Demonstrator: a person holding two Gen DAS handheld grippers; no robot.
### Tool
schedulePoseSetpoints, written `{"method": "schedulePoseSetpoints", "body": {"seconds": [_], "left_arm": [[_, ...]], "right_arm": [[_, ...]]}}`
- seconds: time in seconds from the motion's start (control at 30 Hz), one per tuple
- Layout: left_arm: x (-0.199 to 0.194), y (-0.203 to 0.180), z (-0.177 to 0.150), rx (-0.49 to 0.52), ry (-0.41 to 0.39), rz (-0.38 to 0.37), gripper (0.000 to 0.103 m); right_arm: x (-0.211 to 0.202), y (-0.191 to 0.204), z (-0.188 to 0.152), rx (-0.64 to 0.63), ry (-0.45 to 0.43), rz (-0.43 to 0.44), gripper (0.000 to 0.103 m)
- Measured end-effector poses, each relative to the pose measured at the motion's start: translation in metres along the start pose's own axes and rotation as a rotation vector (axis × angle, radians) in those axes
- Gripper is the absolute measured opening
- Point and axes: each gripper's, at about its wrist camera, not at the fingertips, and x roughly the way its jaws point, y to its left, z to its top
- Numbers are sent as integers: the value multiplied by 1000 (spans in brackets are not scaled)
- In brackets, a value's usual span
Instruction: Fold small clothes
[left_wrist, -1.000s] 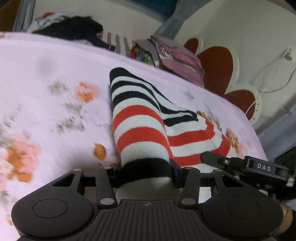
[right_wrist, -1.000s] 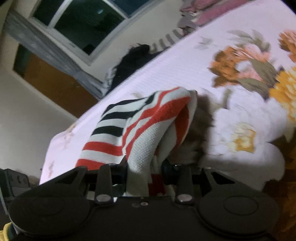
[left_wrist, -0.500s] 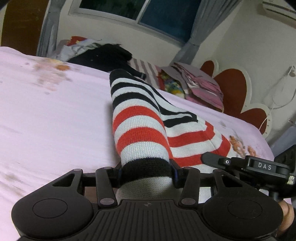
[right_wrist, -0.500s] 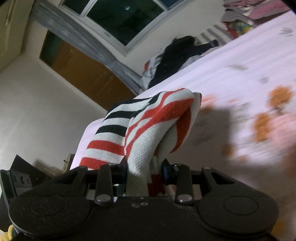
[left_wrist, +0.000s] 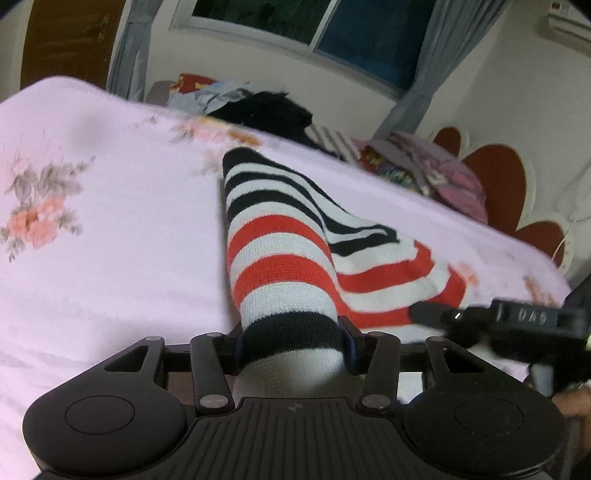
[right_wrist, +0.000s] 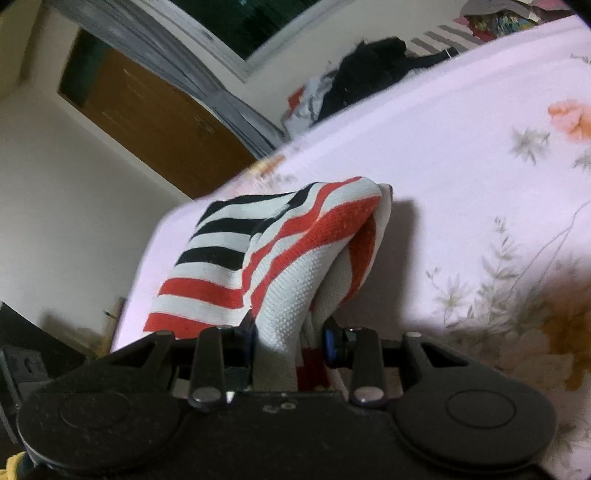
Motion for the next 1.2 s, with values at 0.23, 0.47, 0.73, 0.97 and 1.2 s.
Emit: {"method": "schedulePoseSetpoints", "body": {"seconds": [0.23,0.47,0.73,0.97,1.2], "left_arm": [[-4,2,-5,-15,-39,10,59],[-13,-4,-8,33,-56,40,59],[-14,-12,-5,-8,-8,75,60],[-33,-24,-12,6,-3,121,60],[-36,-29,-17,42,-4,151,60]], "right_arm": [[-3,-7,8,62,-15,-50,50],[16,2,8,21,-27,-149,40],[0,4,7,26,-33,-170,43],[-59,50,-15,-128,-106,-148,41],[-55,60,-44,-229,-59,-234,33]]}}
